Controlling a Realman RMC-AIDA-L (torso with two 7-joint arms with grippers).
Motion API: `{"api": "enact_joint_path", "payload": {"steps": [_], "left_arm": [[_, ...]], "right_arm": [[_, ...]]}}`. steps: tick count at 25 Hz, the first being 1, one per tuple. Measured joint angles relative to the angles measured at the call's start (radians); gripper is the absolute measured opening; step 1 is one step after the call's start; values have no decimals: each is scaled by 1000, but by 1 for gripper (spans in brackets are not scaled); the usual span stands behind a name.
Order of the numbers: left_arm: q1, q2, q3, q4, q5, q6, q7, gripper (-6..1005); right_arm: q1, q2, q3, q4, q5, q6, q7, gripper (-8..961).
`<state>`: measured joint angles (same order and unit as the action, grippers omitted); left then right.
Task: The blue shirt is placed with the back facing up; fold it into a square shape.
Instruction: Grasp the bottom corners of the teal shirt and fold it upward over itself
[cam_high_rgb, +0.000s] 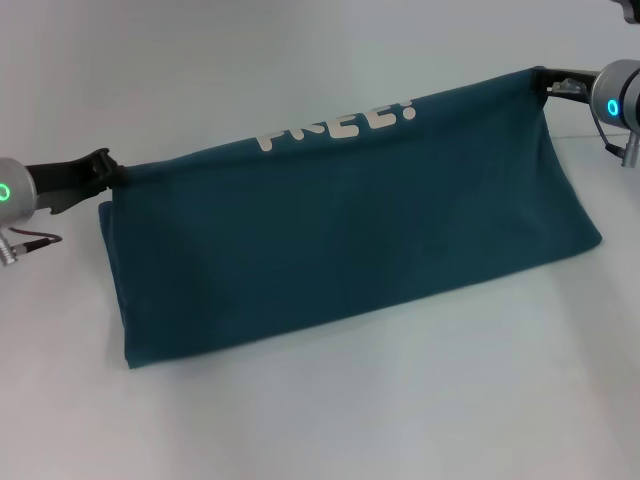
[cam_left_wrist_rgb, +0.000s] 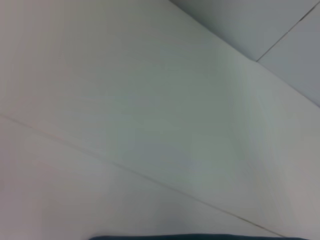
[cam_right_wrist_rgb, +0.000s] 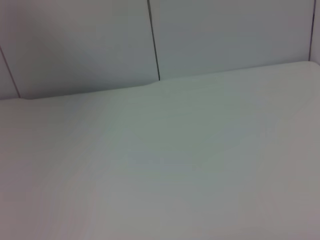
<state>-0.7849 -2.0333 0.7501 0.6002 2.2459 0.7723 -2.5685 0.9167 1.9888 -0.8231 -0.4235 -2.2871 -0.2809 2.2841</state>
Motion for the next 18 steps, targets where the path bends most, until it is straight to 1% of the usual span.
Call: {"api": "enact_joint_path", "payload": {"steps": [7,13,16,18], "left_arm": [[-16,-2,0,-4,7,-1,1,13],[-20,0,0,-10,7,-6,3,12],[-25,9,-2,-28,6,0,3,12],[-20,9,-7,-25,4,-5,-2,12]], "right_arm": [[0,-2,-5,3,0,3,0,43],[0,-4,-5,3,0,1,1,97],[1,-12,-5,4,0,-16,5,125],[-1,-18,-3,4,0,-22,6,143]]}}
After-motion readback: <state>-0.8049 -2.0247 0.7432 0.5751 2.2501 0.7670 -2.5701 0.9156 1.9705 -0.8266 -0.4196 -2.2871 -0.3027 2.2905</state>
